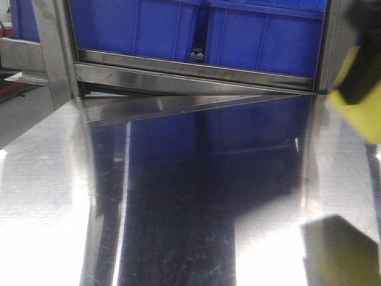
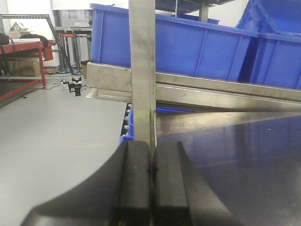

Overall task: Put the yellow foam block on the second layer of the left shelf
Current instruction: 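Lift the yellow foam block off the table with the right gripper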

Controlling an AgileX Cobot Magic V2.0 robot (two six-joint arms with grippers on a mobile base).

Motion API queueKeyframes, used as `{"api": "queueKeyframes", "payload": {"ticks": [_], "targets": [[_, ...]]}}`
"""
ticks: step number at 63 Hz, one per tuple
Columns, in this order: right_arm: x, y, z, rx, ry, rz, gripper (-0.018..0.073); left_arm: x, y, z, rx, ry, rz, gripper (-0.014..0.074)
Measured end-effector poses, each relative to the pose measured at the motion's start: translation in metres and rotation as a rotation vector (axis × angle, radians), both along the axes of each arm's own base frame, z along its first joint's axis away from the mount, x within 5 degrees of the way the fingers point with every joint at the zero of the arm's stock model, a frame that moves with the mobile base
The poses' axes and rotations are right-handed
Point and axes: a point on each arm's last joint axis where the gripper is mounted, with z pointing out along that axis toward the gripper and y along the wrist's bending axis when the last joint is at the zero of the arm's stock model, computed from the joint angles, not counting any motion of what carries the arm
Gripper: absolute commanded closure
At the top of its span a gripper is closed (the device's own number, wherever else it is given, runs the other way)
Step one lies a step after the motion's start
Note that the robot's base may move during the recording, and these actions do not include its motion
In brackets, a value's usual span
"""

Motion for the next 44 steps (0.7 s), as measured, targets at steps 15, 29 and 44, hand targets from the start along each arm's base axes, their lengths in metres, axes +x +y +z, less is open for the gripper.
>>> {"api": "queueKeyframes", "payload": {"ticks": [15,29,44], "targets": [[-0.052,-0.054,0.003,0.016,-0.259,-0.215,0.0073,0.0,0.0,0.0,0.0,0.0,0.0,0.0472],[-0.087,-0.06,0.001,0.046,-0.501,-0.249,0.0073,0.0,0.0,0.0,0.0,0.0,0.0,0.0472],[-0.113,-0.061,-0.004,0.064,-0.779,-0.228,0.0073,0.0,0.0,0.0,0.0,0.0,0.0,0.0472]]}}
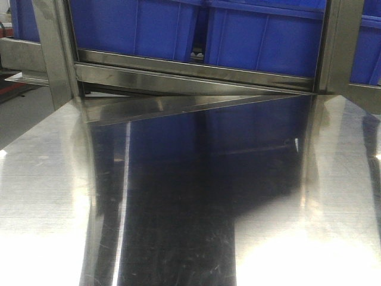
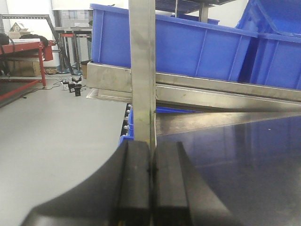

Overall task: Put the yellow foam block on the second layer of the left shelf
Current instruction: 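Lift the yellow foam block off the table with the right gripper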

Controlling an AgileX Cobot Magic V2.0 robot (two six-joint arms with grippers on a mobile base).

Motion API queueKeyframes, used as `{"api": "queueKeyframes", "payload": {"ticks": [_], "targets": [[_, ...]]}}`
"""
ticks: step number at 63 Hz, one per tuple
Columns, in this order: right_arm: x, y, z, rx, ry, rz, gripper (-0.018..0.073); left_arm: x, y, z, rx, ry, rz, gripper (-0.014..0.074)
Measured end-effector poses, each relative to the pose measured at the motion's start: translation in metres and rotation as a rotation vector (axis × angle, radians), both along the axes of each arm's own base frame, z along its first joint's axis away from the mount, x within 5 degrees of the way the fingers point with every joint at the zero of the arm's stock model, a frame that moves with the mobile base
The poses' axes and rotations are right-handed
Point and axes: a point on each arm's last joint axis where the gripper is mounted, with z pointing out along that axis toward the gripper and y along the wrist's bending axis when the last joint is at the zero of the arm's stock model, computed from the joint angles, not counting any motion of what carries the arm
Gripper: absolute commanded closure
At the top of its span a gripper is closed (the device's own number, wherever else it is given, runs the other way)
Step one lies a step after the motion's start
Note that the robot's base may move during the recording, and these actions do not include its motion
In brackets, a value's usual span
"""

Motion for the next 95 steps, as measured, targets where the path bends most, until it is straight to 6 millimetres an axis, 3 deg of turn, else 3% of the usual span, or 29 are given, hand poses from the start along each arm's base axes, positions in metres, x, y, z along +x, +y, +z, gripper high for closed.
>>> {"api": "queueKeyframes", "payload": {"ticks": [19,95], "targets": [[-0.016,0.0,0.002,-0.078,-0.119,0.006,0.0073,0.0,0.0,0.0,0.0,0.0,0.0,0.0472],[-0.016,0.0,0.002,-0.072,-0.121,0.007,0.0073,0.0,0.0,0.0,0.0,0.0,0.0,0.0472]]}}
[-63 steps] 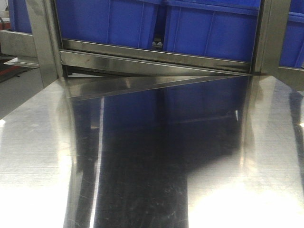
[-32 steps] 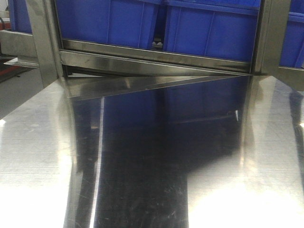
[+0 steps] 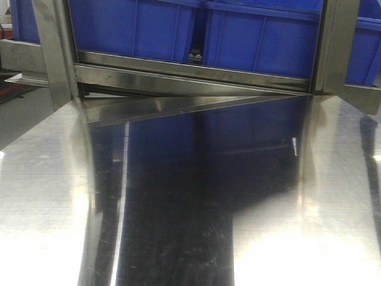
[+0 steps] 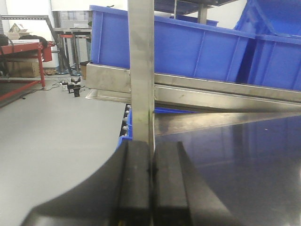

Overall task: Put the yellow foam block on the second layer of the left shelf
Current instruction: 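Lift the yellow foam block off the table with the right gripper, then drive the base away from the table holding the block in the right gripper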

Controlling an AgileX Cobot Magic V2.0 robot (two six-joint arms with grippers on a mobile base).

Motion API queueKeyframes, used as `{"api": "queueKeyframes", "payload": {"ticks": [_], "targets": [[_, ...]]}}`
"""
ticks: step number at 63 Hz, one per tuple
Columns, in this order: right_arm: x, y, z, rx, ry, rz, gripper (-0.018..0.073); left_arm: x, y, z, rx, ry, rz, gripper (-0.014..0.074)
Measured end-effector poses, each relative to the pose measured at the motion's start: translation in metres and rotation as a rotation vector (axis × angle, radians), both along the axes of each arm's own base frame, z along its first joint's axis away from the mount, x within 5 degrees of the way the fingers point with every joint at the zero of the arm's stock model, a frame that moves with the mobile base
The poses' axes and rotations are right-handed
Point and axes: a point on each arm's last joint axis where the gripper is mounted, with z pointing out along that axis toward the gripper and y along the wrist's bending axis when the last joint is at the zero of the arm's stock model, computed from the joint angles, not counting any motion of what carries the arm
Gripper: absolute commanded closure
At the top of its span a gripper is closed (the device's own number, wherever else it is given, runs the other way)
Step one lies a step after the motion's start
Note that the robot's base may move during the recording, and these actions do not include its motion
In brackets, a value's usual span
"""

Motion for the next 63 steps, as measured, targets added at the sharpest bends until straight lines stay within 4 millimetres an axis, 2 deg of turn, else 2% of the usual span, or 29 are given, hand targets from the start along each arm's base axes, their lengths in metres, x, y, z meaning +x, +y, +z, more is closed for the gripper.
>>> {"api": "queueKeyframes", "payload": {"ticks": [63], "targets": [[0.0,0.0,0.0,0.0,0.0,0.0,0.0073,0.0,0.0,0.0,0.0,0.0,0.0,0.0472]]}}
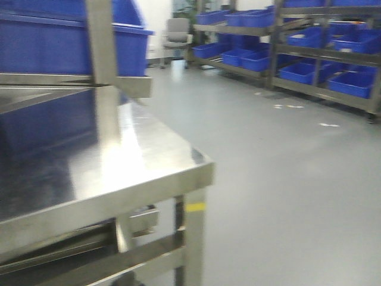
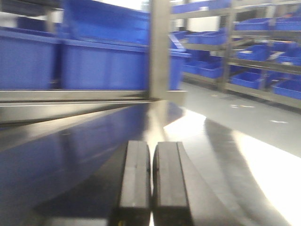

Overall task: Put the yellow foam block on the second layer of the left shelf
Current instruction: 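Drive the base away from the table holding the block in the right gripper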

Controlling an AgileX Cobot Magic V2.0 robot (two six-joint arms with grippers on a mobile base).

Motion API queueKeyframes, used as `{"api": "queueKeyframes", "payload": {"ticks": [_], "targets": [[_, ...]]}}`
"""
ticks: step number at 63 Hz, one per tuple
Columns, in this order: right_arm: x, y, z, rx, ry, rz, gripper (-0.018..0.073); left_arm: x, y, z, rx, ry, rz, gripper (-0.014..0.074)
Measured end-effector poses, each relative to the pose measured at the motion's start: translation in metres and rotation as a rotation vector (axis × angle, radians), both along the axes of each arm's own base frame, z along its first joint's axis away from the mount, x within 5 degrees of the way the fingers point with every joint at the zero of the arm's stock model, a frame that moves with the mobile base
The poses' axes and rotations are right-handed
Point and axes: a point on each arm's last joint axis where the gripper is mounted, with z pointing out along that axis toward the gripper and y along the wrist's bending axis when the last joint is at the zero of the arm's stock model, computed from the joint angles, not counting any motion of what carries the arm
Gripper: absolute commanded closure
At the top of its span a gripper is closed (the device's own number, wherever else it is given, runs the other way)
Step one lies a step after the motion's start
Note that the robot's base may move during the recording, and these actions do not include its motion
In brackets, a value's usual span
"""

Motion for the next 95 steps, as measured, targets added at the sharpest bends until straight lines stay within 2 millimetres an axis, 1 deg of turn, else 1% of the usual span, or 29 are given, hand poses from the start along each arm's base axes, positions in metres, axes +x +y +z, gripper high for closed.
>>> {"api": "queueKeyframes", "payload": {"ticks": [95], "targets": [[0.0,0.0,0.0,0.0,0.0,0.0,0.0073,0.0,0.0,0.0,0.0,0.0,0.0,0.0472]]}}
